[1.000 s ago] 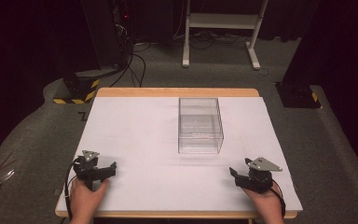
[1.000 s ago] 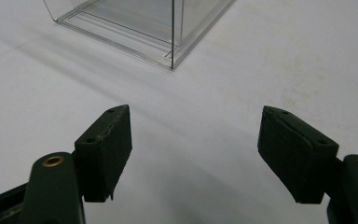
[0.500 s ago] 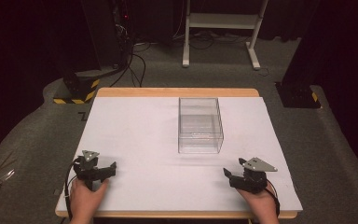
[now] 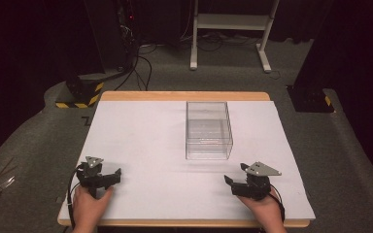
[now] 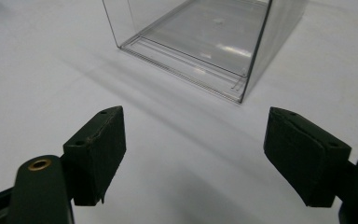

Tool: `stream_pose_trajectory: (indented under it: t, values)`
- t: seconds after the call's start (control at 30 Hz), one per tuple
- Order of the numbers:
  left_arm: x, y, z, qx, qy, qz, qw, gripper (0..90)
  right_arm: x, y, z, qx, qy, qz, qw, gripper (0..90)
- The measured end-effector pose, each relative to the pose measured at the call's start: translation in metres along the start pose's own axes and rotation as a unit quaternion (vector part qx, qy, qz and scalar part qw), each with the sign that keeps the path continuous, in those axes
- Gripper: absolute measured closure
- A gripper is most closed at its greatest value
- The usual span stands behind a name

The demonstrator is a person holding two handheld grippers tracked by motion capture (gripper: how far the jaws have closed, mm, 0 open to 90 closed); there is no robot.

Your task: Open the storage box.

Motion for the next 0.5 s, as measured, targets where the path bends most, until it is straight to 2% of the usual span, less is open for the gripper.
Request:
stream_pose_trajectory:
  t: [0.13, 0.23, 0.3, 0.33, 0.5]
  values:
    - [0.000, 0.000, 0.000, 0.000, 0.000, 0.000, 1.0000, 0.4, -0.003, -0.004, -0.004, -0.001, -0.007, -0.008, 0.9999, 22.9]
    - [0.000, 0.000, 0.000, 0.000, 0.000, 0.000, 1.0000, 0.4, -0.007, -0.007, -0.010, -0.005, 0.008, -0.007, 0.9999, 25.7]
    - [0.000, 0.000, 0.000, 0.000, 0.000, 0.000, 1.0000, 0.4, -0.007, -0.008, -0.012, -0.005, 0.009, -0.007, 0.9999, 25.8]
    - [0.000, 0.000, 0.000, 0.000, 0.000, 0.000, 1.0000, 0.4, -0.007, -0.009, -0.015, -0.004, 0.002, -0.008, 1.0000, 26.6]
    - [0.000, 0.000, 0.000, 0.000, 0.000, 0.000, 1.0000, 0.4, -0.007, -0.013, -0.022, 0.004, -0.002, -0.009, 0.9999, 29.1]
Point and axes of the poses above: each handheld gripper's, and its own axes: y roughly backward along the jaws, z roughly out of its underside, x roughly to its right, the point moved 9 cm from there along -y, roughly forward along the jaws, and after that the axes turned 9 degrees about x, right-handed, at the moved point
